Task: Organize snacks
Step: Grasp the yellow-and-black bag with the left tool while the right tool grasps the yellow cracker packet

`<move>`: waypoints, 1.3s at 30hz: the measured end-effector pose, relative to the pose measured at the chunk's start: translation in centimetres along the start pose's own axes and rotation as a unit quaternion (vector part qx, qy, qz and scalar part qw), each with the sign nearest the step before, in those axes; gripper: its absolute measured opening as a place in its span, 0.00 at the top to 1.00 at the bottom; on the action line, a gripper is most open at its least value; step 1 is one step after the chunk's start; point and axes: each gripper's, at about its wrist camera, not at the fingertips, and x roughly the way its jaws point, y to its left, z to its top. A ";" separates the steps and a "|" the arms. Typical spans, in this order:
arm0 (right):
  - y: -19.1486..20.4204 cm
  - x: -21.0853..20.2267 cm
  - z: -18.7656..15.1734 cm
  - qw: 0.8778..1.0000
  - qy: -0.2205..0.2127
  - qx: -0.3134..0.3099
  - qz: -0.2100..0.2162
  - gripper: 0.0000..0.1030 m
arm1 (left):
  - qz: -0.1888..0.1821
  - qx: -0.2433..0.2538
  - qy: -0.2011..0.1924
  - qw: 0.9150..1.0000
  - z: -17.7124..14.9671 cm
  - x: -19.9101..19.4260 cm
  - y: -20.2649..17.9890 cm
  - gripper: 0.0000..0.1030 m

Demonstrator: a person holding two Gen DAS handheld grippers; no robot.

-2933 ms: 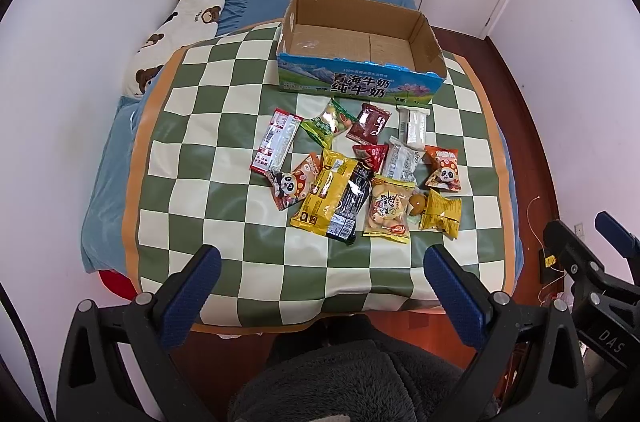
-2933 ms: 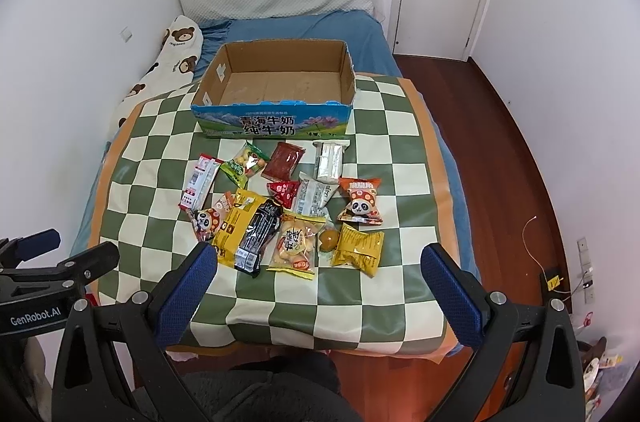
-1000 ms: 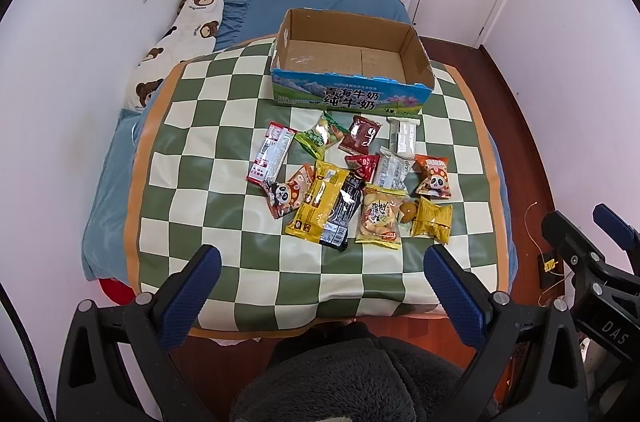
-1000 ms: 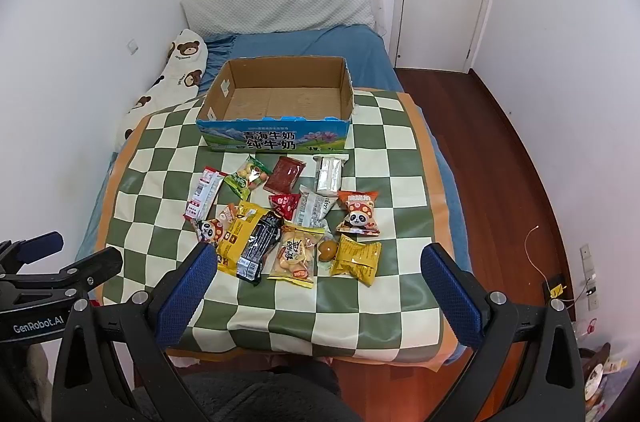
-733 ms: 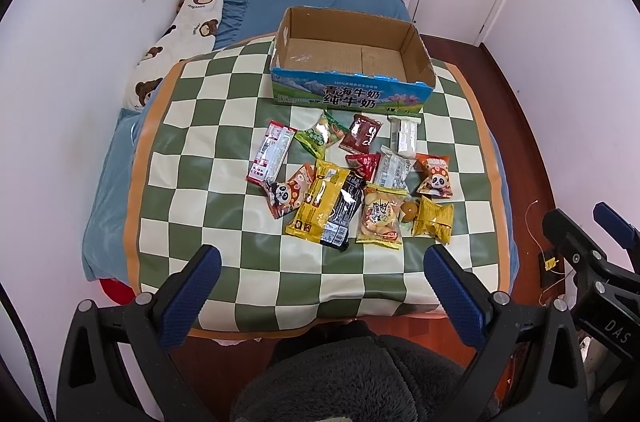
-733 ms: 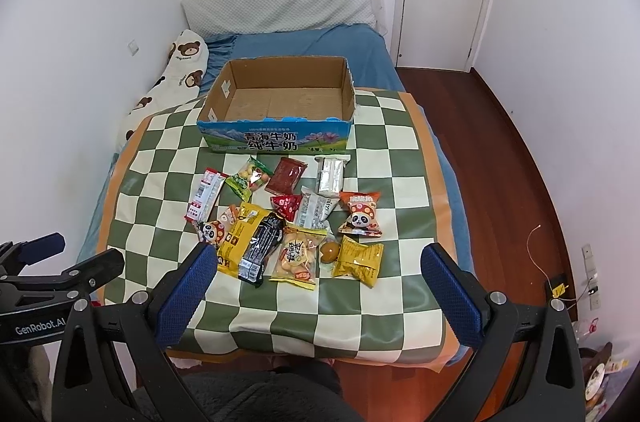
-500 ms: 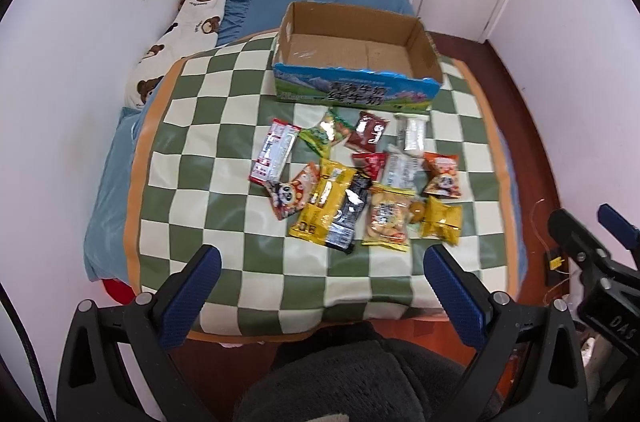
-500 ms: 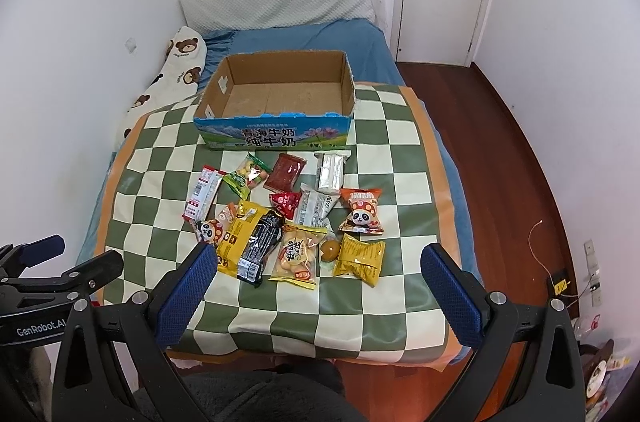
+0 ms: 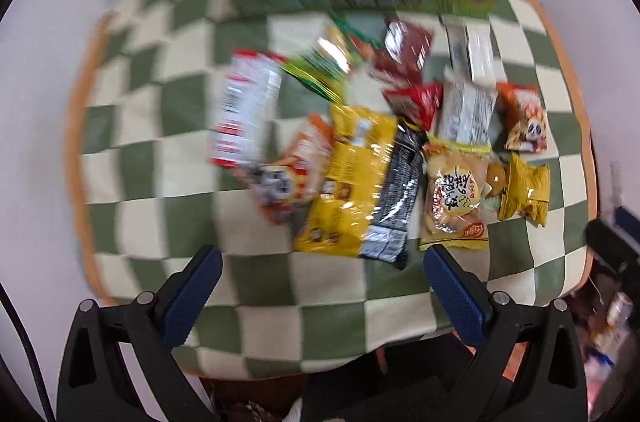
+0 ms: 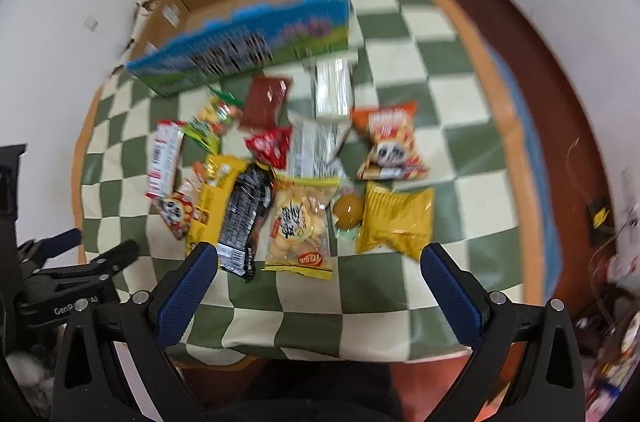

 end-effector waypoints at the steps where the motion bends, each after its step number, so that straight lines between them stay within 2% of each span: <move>1: -0.3 1.6 0.0 1.000 0.007 0.004 0.002 0.02 | -0.013 0.013 0.019 1.000 0.9 1.9 -0.5 0.00; 5: -1.3 7.3 -0.2 0.999 0.048 0.017 0.010 0.07 | -0.006 0.064 0.065 0.996 3.2 7.4 -3.0 0.00; 8: -1.7 9.6 -0.5 0.998 0.062 0.020 0.012 0.09 | -0.007 0.103 0.096 0.990 4.3 10.9 -5.0 0.00; 10: -1.9 11.0 -0.9 0.997 0.072 0.024 0.013 0.09 | -0.008 0.114 0.098 0.989 4.6 12.0 -5.8 0.03; 12: -1.9 11.6 -1.1 0.996 0.079 0.029 0.019 0.10 | 0.007 0.115 0.091 0.989 4.8 12.9 -6.2 0.14; 17: -1.3 12.5 -1.7 0.996 0.087 0.030 0.021 0.14 | -0.002 0.077 0.068 0.995 3.7 12.2 -4.9 0.15; 20: -0.9 12.9 -2.0 0.995 0.090 0.032 0.029 0.18 | 0.004 0.007 0.074 0.997 1.7 11.2 -2.3 0.15; 24: 0.1 14.3 -2.1 0.994 0.097 0.038 0.035 0.19 | 0.003 -0.065 0.091 0.994 -2.0 10.3 1.1 0.15; 28: 1.6 16.8 -1.4 0.994 0.104 0.034 0.029 0.19 | -0.014 -0.073 0.099 0.992 -4.3 10.8 2.7 0.12; 32: 2.9 20.2 -0.4 0.992 0.124 0.036 0.008 0.19 | -0.044 -0.070 0.117 0.990 -4.1 12.3 3.9 0.10; 34: 3.3 21.4 -0.1 0.991 0.128 0.038 -0.001 0.23 | -0.063 -0.076 0.125 0.987 -4.4 12.7 4.7 0.10; 35: 3.7 21.8 0.0 0.991 0.128 0.035 -0.013 0.30 | -0.069 -0.078 0.128 0.986 -4.3 12.9 5.0 0.10; 39: 4.8 21.4 -0.6 0.991 0.128 -0.017 -0.042 0.41 | -0.084 -0.079 0.128 0.985 -5.2 13.0 6.5 0.09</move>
